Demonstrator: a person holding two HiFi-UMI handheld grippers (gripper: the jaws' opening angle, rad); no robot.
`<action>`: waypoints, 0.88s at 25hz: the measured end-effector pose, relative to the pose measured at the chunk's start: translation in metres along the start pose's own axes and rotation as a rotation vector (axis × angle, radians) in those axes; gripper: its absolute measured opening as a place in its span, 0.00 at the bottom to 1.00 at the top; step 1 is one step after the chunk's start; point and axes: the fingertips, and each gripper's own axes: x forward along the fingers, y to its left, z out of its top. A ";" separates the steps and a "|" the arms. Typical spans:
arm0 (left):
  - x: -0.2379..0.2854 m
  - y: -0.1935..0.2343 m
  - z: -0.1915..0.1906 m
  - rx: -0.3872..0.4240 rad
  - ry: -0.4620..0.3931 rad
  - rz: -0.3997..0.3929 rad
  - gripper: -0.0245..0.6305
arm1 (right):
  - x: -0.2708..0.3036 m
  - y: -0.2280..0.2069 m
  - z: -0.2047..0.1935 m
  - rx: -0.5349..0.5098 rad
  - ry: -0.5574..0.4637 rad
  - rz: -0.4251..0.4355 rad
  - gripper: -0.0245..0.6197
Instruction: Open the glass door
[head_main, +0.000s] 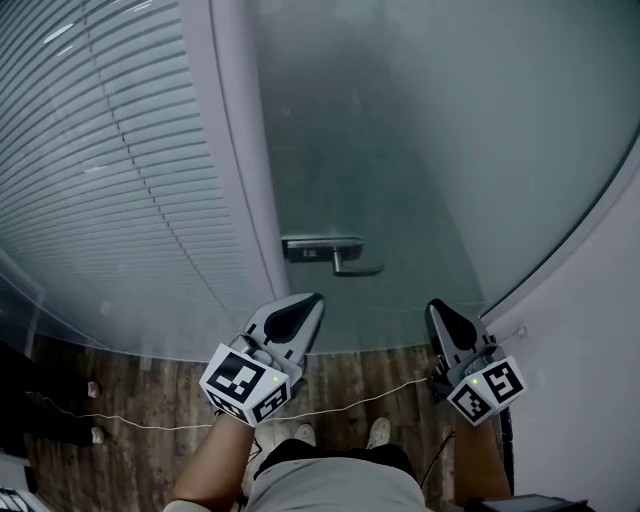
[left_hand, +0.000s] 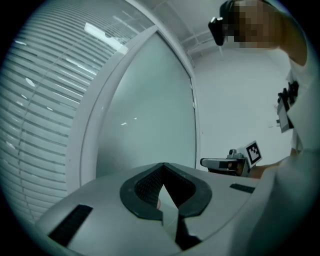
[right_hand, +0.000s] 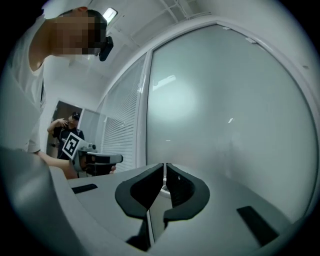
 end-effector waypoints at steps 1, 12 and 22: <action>0.003 -0.002 0.000 0.003 -0.004 0.024 0.04 | 0.003 -0.006 -0.002 0.007 0.002 0.022 0.04; 0.021 -0.018 0.000 0.001 -0.021 0.237 0.04 | 0.036 -0.047 -0.025 0.034 0.081 0.257 0.11; 0.020 -0.013 -0.013 -0.021 0.005 0.244 0.04 | 0.088 -0.037 -0.086 -0.145 0.319 0.364 0.32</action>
